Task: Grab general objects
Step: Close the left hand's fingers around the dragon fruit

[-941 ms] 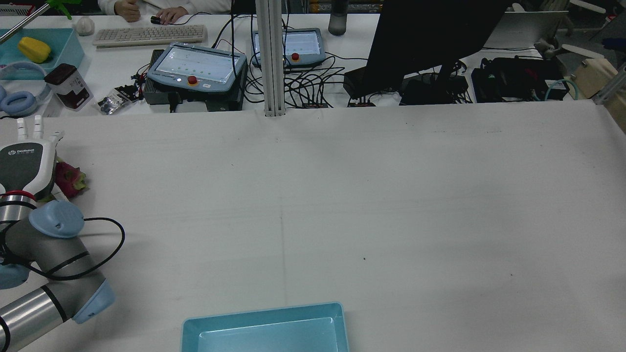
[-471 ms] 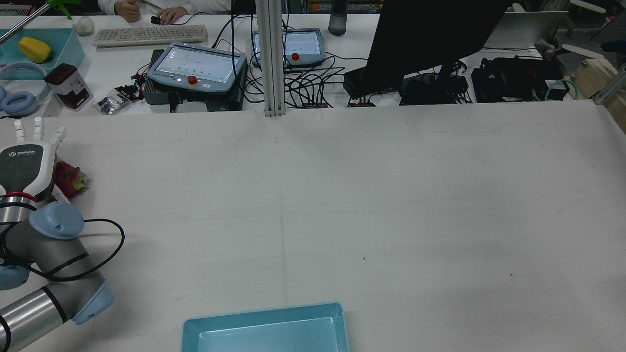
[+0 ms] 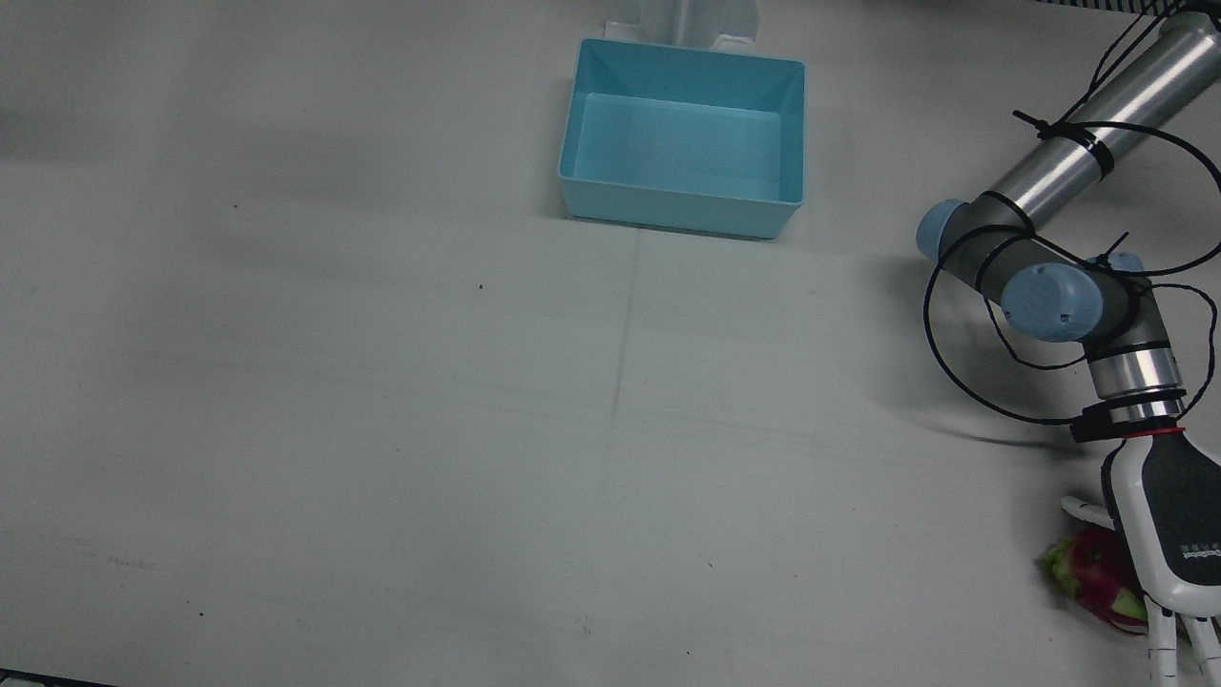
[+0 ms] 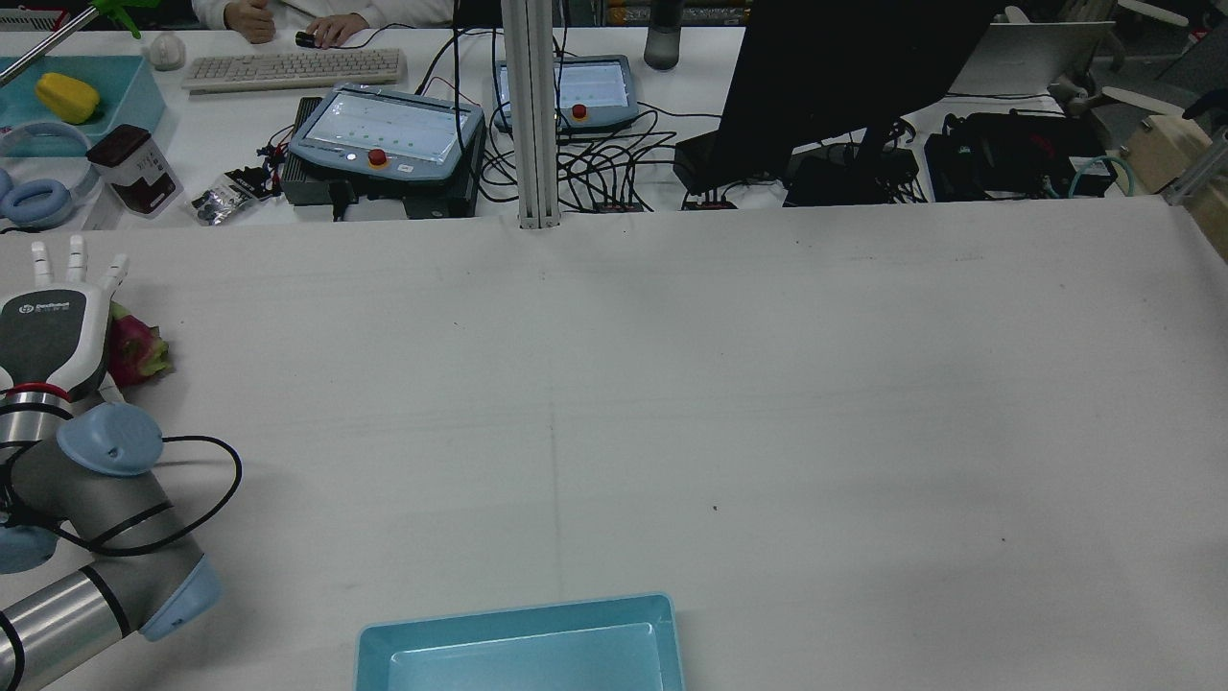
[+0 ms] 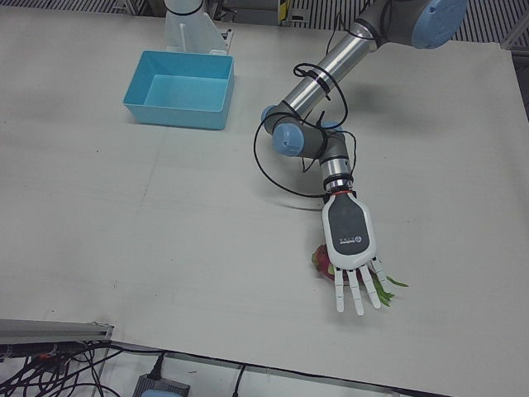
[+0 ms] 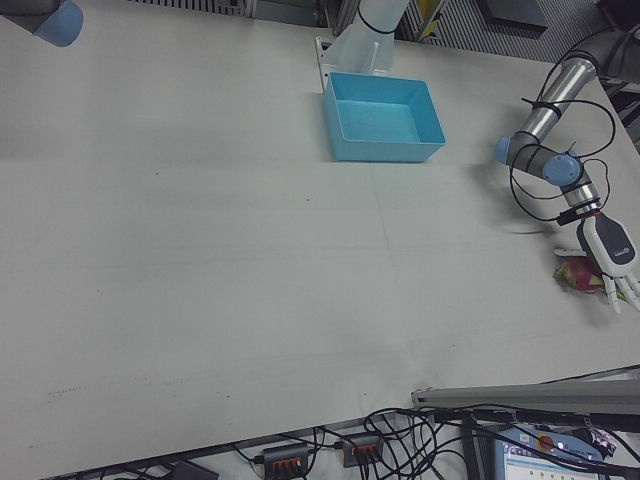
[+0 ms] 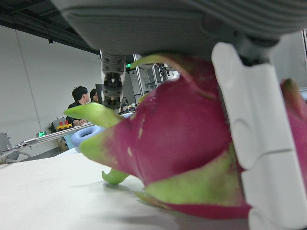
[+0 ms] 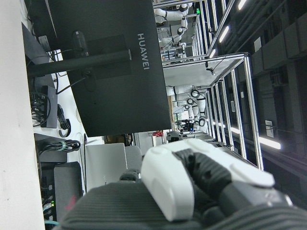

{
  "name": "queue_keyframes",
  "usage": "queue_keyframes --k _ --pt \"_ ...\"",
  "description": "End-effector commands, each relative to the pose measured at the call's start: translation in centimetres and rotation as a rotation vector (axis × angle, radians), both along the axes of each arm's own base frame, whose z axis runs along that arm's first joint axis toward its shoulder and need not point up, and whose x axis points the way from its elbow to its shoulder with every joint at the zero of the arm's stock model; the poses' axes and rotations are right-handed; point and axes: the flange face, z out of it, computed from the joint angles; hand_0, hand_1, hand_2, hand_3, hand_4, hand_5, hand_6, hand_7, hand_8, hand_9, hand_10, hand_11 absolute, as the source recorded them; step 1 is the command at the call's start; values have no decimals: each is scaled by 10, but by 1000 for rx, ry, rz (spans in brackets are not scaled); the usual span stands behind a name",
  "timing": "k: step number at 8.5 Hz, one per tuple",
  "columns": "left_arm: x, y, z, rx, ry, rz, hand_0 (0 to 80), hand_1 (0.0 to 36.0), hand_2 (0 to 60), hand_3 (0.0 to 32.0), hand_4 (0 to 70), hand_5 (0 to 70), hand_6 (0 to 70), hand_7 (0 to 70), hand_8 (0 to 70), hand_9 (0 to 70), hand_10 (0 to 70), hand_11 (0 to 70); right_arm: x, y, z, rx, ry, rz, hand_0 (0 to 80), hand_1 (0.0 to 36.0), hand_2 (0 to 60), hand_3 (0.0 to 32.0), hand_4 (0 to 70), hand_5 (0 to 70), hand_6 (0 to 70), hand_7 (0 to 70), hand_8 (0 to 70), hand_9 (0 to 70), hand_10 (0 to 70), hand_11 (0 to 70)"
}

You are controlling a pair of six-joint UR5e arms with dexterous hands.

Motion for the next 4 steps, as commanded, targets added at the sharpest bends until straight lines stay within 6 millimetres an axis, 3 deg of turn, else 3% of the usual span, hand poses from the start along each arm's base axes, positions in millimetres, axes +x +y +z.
queue_keyframes --k 1,2,3,4 --pt "1 -1 1 9 2 2 469 168 263 0 40 700 47 27 0 0 0 0 0 0 0 0 1 0 0 0 0 0 0 0 0 0 0 0 0 0" --pt "2 -2 1 13 5 2 473 193 343 0 59 700 72 75 4 2 0 0 0 0 0 0 1 0 0 0 0 0 0 0 0 0 0 0 0 0" --pt "1 -3 0 16 -10 6 471 197 413 0 108 700 144 206 19 29 2 16 0 0 0 0 1 0 0 0 0 0 0 0 0 0 0 0 0 0" --pt "4 -5 -1 28 -23 13 465 130 260 0 212 700 258 399 103 174 37 61 0 0 0 0 1 0 0 0 0 0 0 0 0 0 0 0 0 0"
